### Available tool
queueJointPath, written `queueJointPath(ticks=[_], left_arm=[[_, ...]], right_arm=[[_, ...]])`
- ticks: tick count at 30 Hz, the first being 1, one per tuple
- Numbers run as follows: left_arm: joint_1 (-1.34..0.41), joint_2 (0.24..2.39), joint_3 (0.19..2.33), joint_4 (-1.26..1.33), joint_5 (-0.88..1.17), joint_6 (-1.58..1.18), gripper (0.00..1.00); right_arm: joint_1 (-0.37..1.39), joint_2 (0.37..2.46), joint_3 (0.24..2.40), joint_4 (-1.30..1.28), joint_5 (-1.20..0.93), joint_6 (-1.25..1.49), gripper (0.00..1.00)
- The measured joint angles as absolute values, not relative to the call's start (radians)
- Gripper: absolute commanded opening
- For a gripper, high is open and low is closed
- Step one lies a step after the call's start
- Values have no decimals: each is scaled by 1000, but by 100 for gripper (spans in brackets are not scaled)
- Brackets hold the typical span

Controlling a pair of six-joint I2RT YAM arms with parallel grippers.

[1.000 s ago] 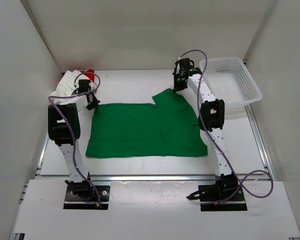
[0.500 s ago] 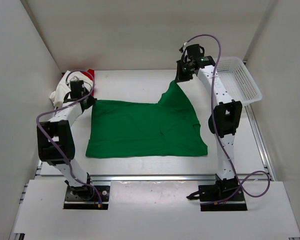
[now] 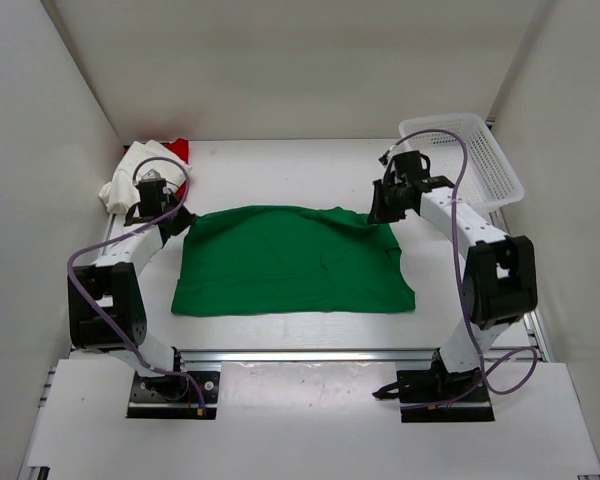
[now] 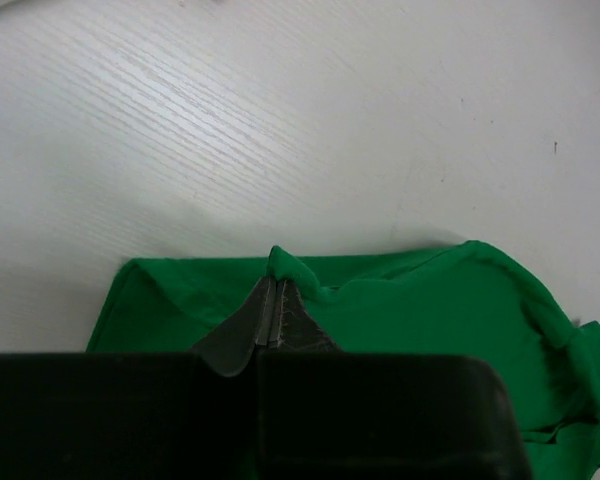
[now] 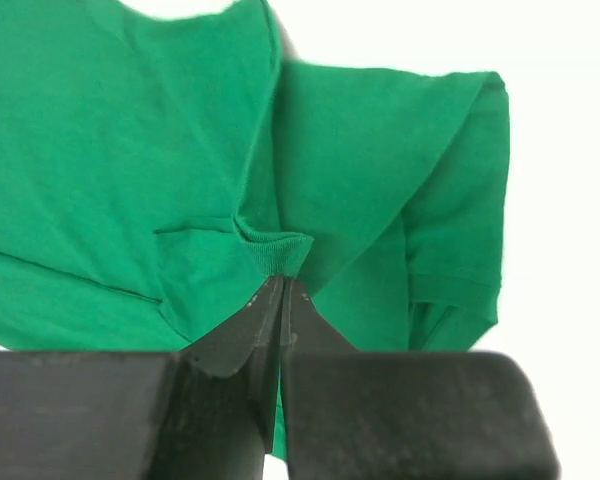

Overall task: Fold and stack the t-shirts
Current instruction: Fold the other side of the tshirt into a rectangle

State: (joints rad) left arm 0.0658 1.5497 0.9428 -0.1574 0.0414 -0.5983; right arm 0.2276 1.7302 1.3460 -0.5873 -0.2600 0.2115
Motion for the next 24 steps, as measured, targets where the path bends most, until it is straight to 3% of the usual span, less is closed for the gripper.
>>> queueJointPath(ticks=[14,24], left_arm=[[91,1355,849,-204,77,-564,0],[104,1259,749,-240,78,-530,0]], right_arm=[[233,1221,846,-393,-214,298,0],[234,913,505,-312,-199,420,6]])
